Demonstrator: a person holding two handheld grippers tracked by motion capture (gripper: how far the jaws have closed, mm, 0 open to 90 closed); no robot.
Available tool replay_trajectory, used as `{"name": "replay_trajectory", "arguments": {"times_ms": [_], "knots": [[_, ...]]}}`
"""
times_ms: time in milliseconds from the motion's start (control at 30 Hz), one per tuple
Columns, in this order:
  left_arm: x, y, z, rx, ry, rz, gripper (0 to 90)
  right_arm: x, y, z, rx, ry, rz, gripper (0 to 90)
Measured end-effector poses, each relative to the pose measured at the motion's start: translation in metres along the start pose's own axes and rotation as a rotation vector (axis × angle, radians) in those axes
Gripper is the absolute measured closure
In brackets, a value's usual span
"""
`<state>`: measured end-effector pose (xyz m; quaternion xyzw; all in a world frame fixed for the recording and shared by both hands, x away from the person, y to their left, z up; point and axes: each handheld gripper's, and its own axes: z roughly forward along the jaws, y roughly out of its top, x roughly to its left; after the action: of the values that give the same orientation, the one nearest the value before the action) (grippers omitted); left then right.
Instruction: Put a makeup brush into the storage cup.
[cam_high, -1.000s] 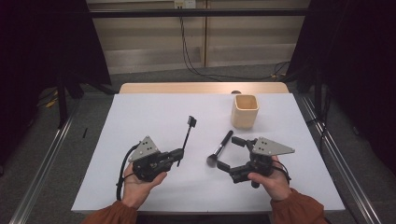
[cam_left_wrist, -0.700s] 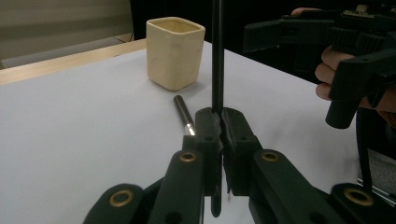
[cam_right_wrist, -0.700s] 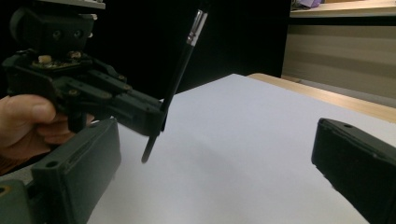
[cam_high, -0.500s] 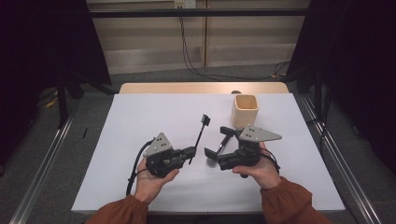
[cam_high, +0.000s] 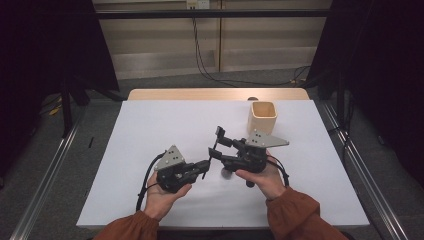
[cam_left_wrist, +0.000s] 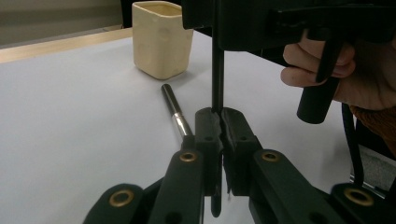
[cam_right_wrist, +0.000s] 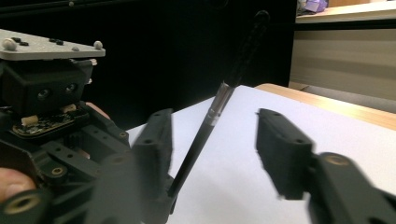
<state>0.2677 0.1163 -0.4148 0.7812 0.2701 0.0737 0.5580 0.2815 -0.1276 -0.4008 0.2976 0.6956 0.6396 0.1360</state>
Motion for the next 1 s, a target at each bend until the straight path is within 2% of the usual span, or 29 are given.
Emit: {"name": "replay_trajectory", "arguments": {"times_ms": [167, 333, 500, 700, 867, 1000], "knots": [[0.0009, -0.0016, 0.0016, 0.006, 0.003, 0.000, 85.9, -0.0040, -0.0014, 0.0007, 0.006, 0.033, 0.044, 65.1], [0.0006, -0.0025, 0.0029, 0.008, 0.001, 0.001, 85.9, -0.0054, -0.0031, 0.0009, 0.031, 0.073, 0.063, 78.1], [-0.0017, -0.0048, 0.0040, 0.015, 0.000, 0.009, 85.9, -0.0049, -0.0042, 0.0020, 0.056, 0.104, 0.077, 81.8], [-0.0011, -0.0067, 0.0066, 0.021, 0.019, 0.016, 84.8, -0.0036, -0.0039, 0.0023, 0.063, 0.126, 0.080, 85.4], [-0.0005, -0.0067, 0.0061, 0.015, 0.034, 0.018, 81.3, -0.0028, -0.0042, 0.0016, 0.068, 0.117, 0.066, 86.3], [0.0018, -0.0064, 0.0031, 0.006, 0.030, 0.019, 78.9, -0.0038, -0.0036, -0.0005, 0.064, 0.107, 0.058, 86.4]]}}
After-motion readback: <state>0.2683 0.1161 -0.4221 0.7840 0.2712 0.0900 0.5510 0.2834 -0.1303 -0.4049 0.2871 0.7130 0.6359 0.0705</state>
